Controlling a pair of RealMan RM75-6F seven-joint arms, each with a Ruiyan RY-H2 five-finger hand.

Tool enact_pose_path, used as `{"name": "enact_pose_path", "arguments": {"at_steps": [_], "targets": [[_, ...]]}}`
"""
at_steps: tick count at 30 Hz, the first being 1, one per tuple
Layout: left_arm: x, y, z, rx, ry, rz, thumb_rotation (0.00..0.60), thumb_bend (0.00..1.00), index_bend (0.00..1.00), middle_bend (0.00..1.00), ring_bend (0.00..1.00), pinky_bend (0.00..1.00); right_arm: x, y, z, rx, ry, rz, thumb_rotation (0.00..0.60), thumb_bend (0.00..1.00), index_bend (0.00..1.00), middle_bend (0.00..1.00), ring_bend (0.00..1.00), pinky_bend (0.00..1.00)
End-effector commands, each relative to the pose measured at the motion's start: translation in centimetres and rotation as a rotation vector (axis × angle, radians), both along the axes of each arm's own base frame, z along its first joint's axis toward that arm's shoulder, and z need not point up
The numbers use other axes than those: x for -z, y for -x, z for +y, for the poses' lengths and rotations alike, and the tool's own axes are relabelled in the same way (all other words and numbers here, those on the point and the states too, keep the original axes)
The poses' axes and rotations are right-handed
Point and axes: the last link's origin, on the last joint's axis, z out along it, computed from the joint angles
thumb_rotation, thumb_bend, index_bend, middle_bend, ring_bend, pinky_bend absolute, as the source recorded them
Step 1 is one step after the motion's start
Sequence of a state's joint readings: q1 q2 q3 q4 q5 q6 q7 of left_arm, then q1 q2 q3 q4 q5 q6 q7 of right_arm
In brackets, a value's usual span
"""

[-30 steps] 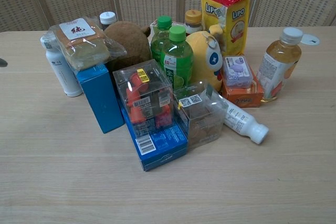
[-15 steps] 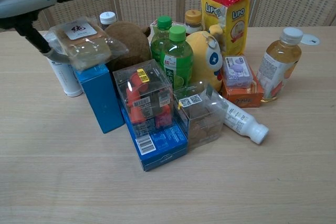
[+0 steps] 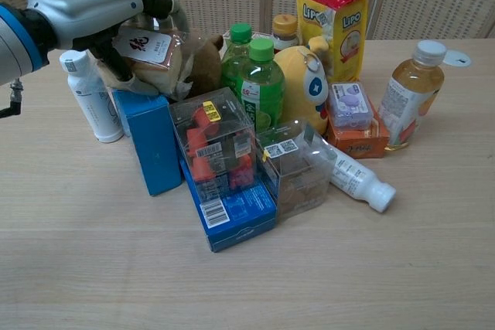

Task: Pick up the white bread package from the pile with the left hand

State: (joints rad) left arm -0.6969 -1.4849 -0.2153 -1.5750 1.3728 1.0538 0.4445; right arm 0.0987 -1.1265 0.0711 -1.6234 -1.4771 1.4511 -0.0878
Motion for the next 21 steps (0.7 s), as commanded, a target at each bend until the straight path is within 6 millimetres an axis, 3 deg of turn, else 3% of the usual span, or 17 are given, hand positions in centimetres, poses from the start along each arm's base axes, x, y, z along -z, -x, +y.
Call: {"name": "enact_pose_path", "arguments": {"at_steps": [1, 11, 21], "targets": [[-0.5, -0.6, -0.6, 0.042, -0.040, -0.051, 0.600, 0.00, 0.65, 0.94, 0.87, 0.74, 0.0, 0.0, 0.0, 0.000, -0.001, -0.001, 0.600, 0.00, 0.00, 0.00, 0.00, 0.00], [-5.5, -2.3, -1.4, 0.121, -0.142, -0.159, 0.600, 0.00, 0.69, 0.97, 0.90, 0.77, 0.3, -0.2, 0.1, -0.002, -0.012, 0.001, 0.600, 0.00, 0.00, 0.00, 0.00, 0.00], [-7.7, -2.9, -1.2, 0.121, -0.180, -0.168, 0.600, 0.00, 0.69, 0.97, 0.90, 0.77, 0.3, -0.2, 0.2, -0.003, -0.016, 0.001, 0.600, 0.00, 0.00, 0.00, 0.00, 0.00]]}}
